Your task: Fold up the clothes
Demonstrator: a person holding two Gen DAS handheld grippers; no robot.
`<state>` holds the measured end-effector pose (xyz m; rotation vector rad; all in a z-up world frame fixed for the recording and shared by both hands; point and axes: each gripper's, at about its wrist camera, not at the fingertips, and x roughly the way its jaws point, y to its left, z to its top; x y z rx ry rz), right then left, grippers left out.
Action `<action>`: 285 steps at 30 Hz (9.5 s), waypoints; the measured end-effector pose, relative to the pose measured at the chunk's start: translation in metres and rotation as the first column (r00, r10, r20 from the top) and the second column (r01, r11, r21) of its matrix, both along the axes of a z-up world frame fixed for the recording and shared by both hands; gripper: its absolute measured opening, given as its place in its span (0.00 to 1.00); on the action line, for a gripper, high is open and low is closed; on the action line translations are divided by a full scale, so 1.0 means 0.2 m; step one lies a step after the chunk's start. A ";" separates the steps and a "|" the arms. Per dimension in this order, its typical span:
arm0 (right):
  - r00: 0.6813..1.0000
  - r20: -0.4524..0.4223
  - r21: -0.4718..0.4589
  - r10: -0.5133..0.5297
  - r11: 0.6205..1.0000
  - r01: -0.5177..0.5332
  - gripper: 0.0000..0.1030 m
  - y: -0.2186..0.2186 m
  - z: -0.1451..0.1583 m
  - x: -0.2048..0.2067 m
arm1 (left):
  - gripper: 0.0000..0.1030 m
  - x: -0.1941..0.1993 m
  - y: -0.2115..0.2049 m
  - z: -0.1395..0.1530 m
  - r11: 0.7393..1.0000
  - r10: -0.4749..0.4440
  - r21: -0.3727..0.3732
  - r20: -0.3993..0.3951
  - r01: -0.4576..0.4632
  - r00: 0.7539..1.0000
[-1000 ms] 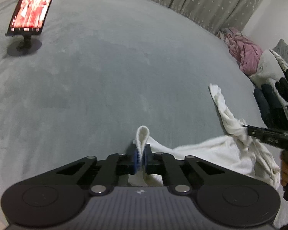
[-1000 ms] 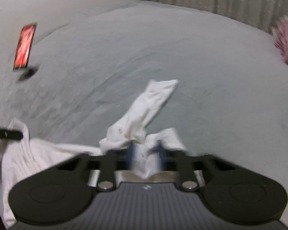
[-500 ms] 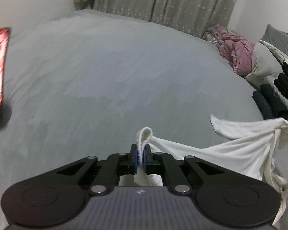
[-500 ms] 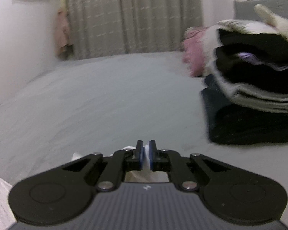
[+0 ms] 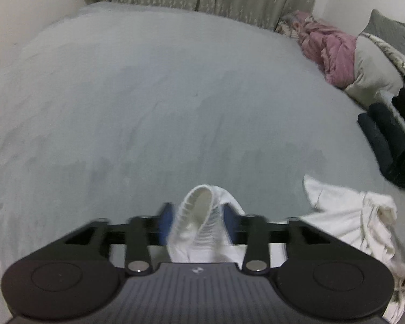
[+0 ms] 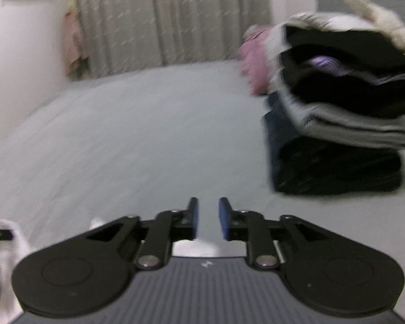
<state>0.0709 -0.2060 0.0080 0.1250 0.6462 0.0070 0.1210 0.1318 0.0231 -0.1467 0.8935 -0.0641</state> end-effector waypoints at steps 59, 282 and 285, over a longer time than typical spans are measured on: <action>0.599 -0.029 0.075 0.800 0.600 -0.797 0.00 0.95 -0.14 -0.47 | 0.51 -0.95 0.15 -0.42 0.233 0.345 -0.937 -0.171 -0.261 0.923; 0.395 -0.416 -0.400 0.819 0.225 -0.889 0.00 2.19 -0.34 0.31 | 0.01 -0.98 0.65 -0.17 0.994 -0.095 -0.025 0.271 0.105 0.958; 0.459 -0.353 -0.376 0.816 0.325 -0.868 0.00 2.22 -0.30 0.36 | 0.00 -0.97 0.67 -0.16 0.995 -0.092 -0.021 0.291 0.102 0.952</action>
